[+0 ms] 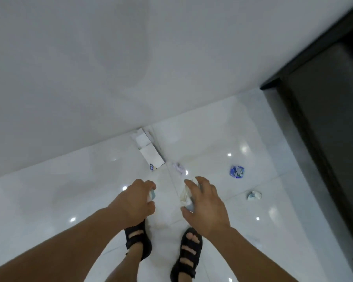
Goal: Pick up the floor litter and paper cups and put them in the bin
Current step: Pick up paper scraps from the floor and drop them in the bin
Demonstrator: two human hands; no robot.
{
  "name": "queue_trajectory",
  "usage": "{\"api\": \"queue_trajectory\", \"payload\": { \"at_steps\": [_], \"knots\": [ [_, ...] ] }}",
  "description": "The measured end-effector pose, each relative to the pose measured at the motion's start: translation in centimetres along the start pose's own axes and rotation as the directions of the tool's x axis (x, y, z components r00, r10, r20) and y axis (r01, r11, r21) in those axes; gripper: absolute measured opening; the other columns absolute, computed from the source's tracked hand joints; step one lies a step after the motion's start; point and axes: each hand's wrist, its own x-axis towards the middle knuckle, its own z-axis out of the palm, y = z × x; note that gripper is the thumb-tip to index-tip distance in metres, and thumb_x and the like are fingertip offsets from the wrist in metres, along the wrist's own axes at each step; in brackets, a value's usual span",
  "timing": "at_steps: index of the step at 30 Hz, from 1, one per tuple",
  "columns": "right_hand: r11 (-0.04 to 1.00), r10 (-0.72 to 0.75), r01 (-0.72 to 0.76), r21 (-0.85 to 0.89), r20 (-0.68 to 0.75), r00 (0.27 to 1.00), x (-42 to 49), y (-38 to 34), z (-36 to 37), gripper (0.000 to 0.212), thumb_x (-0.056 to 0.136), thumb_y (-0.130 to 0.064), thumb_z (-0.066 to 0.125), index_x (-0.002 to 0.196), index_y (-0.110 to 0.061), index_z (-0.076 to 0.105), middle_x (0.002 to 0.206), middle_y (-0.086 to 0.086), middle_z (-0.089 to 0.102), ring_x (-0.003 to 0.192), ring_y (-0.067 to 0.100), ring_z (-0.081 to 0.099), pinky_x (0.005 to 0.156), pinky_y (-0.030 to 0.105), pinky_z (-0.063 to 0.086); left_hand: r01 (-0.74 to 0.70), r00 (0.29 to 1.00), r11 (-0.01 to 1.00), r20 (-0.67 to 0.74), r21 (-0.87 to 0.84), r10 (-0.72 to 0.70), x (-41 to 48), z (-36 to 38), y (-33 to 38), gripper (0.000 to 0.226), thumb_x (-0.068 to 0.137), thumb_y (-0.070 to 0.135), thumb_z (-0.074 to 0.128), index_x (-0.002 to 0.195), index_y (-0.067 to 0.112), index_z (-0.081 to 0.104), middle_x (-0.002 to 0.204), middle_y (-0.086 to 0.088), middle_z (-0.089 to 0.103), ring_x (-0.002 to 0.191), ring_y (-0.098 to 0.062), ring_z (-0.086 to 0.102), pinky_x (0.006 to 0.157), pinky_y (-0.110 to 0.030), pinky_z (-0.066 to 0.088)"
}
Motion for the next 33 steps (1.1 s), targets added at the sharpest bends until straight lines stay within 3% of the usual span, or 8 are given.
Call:
{"api": "queue_trajectory", "payload": {
  "at_steps": [7, 15, 20, 27, 33],
  "knots": [
    [0.963, -0.223, 0.237, -0.131, 0.114, 0.968, -4.9, -9.3, -9.2, 0.072, 0.087, -0.046, 0.057, 0.149, -0.032, 0.024, 0.152, -0.002, 0.019, 0.131, 0.021, 0.03, 0.099, 0.029, 0.041, 0.103, 0.972, 0.993, -0.206, -0.064, -0.114, -15.0, -5.6, 0.1, 0.049, 0.093, 0.025, 0.051, 0.14, 0.024, 0.037, 0.132, -0.001, 0.04, 0.108, -0.02, 0.054, 0.083, -0.019, 0.039],
    [0.813, -0.454, 0.521, -0.261, 0.278, 0.847, -14.0, -21.4, -15.2, 0.071, 0.084, -0.044, 0.059, 0.147, -0.034, 0.029, 0.151, -0.002, 0.024, 0.131, 0.022, 0.034, 0.1, 0.034, 0.043, 0.259, 0.865, 0.912, -0.343, -0.319, -0.366, -36.1, -3.5, -2.6, 0.051, 0.091, 0.028, 0.053, 0.14, 0.023, 0.039, 0.13, -0.002, 0.042, 0.106, -0.022, 0.056, 0.086, -0.028, 0.046],
    [0.629, -0.594, 0.711, -0.316, 0.394, 0.701, -18.9, -32.1, -13.4, 0.072, 0.083, -0.042, 0.063, 0.146, -0.031, 0.032, 0.15, 0.0, 0.026, 0.13, 0.023, 0.034, 0.096, 0.032, 0.041, 0.297, 0.73, 0.804, -0.421, -0.515, -0.539, -47.2, 0.0, -7.3, 0.051, 0.09, 0.029, 0.054, 0.139, 0.024, 0.04, 0.128, -0.002, 0.043, 0.103, -0.024, 0.055, 0.075, -0.025, 0.039],
    [0.356, -0.719, 0.889, -0.288, 0.523, 0.458, -30.3, -49.0, -4.3, 0.074, 0.079, -0.04, 0.066, 0.145, -0.03, 0.035, 0.145, 0.0, 0.031, 0.127, 0.025, 0.038, 0.096, 0.034, 0.043, 0.261, 0.547, 0.616, -0.412, -0.743, -0.729, -62.6, 8.5, -17.1, 0.054, 0.088, 0.029, 0.059, 0.139, 0.023, 0.041, 0.126, -0.003, 0.044, 0.106, -0.023, 0.053, 0.078, -0.025, 0.04],
    [0.091, -0.742, 0.966, -0.243, 0.631, 0.228, -41.6, -61.1, 5.5, 0.074, 0.079, -0.04, 0.065, 0.145, -0.03, 0.034, 0.145, 0.001, 0.031, 0.127, 0.024, 0.038, 0.096, 0.035, 0.044, 0.225, 0.313, 0.434, -0.357, -0.872, -0.88, -75.8, 16.1, -25.5, 0.055, 0.088, 0.028, 0.06, 0.139, 0.024, 0.041, 0.126, -0.003, 0.044, 0.094, -0.019, 0.049, 0.072, -0.025, 0.04]
  ]
}}
